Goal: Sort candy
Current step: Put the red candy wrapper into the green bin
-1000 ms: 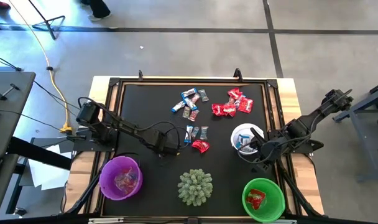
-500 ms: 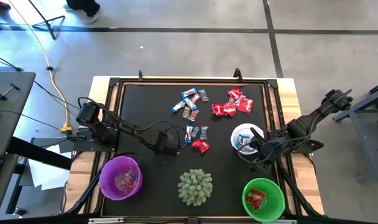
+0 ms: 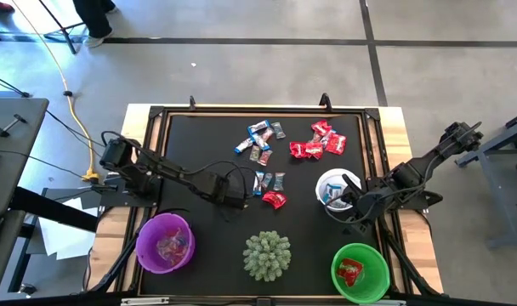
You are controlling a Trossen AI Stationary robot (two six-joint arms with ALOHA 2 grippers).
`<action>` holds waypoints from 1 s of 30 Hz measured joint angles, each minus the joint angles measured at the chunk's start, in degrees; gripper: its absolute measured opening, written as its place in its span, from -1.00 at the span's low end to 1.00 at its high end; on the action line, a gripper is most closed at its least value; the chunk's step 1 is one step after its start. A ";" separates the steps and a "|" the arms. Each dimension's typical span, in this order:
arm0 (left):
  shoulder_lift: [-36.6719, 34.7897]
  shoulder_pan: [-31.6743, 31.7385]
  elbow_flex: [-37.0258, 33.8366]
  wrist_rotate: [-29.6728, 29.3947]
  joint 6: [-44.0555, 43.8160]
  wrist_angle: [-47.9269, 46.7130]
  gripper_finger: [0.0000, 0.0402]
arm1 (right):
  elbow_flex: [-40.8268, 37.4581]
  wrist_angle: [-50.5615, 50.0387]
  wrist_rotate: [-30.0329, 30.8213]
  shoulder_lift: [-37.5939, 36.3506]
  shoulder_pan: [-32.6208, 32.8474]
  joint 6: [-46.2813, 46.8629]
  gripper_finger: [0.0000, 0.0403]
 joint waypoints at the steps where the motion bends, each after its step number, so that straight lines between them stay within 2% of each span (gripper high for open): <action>1: -0.40 0.00 0.56 0.06 -0.02 -0.19 -1.00 | 0.01 0.00 0.87 -0.01 0.02 0.00 -0.26; 7: -2.59 0.00 5.01 0.05 2.36 -0.44 -1.00 | 0.01 0.02 7.92 0.00 0.00 -2.02 -0.26; 14: -4.80 0.35 13.69 -4.45 6.18 -0.40 -1.00 | 0.00 0.65 23.46 -0.02 0.00 -3.77 -0.26; 19: -5.15 0.78 21.93 -8.29 7.74 -0.30 -1.00 | 0.01 5.57 35.62 0.41 -0.53 -7.79 -0.26; 25: -5.15 0.73 29.97 -11.05 13.25 4.46 -1.00 | 0.01 18.94 47.37 1.61 -3.87 -25.53 -0.26; 30: -5.19 0.46 34.49 -11.18 15.11 9.97 -1.00 | 0.00 32.47 49.25 1.88 -7.43 -43.67 -0.26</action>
